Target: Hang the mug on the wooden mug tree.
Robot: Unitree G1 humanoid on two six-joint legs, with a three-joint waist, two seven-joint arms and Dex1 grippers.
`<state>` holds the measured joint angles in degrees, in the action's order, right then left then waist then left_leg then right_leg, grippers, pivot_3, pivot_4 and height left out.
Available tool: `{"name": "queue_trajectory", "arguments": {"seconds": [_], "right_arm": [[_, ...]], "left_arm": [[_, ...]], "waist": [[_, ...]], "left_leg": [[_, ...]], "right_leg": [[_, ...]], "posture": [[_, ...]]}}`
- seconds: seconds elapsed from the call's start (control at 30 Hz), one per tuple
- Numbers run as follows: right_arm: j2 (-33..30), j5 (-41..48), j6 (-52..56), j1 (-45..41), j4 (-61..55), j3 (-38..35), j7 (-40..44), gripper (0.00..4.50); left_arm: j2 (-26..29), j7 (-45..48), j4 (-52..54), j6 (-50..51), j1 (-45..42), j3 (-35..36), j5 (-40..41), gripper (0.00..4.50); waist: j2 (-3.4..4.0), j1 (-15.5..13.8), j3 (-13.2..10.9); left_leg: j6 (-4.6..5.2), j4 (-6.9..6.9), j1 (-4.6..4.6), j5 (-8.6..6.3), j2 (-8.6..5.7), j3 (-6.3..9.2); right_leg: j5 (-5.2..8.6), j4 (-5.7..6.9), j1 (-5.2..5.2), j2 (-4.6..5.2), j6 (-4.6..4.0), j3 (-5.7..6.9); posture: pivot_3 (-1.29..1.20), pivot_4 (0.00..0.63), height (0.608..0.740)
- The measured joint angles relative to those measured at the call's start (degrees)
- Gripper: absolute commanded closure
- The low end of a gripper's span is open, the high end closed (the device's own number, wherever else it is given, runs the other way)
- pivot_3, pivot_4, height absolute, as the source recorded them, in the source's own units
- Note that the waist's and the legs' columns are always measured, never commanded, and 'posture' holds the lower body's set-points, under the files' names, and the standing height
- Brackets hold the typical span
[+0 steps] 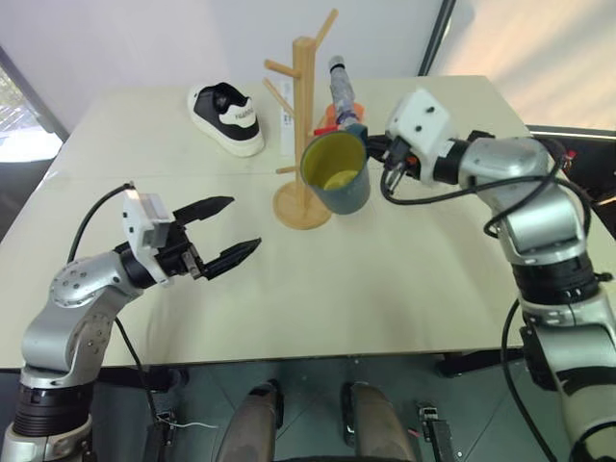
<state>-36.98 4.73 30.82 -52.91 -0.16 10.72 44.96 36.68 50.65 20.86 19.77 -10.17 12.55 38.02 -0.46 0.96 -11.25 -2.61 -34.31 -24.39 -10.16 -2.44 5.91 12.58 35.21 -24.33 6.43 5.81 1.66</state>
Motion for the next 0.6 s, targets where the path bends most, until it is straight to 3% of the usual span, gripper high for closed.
{"name": "queue_trajectory", "arguments": {"seconds": [0.6], "right_arm": [[8.39, -5.85, -10.33, -10.71, 21.77, 3.43, 1.95, 4.48]], "left_arm": [[-0.38, -1.67, 0.72, 0.00, -0.59, 0.01, 0.29, 0.00]], "waist": [[0.01, 0.11, 0.00]], "left_leg": [[-0.01, 0.00, 0.02, 0.01, 0.10, 0.06]], "right_leg": [[-0.02, 0.09, -0.03, -0.23, 0.01, -0.02]], "posture": [[0.00, 0.150, 0.740]]}}
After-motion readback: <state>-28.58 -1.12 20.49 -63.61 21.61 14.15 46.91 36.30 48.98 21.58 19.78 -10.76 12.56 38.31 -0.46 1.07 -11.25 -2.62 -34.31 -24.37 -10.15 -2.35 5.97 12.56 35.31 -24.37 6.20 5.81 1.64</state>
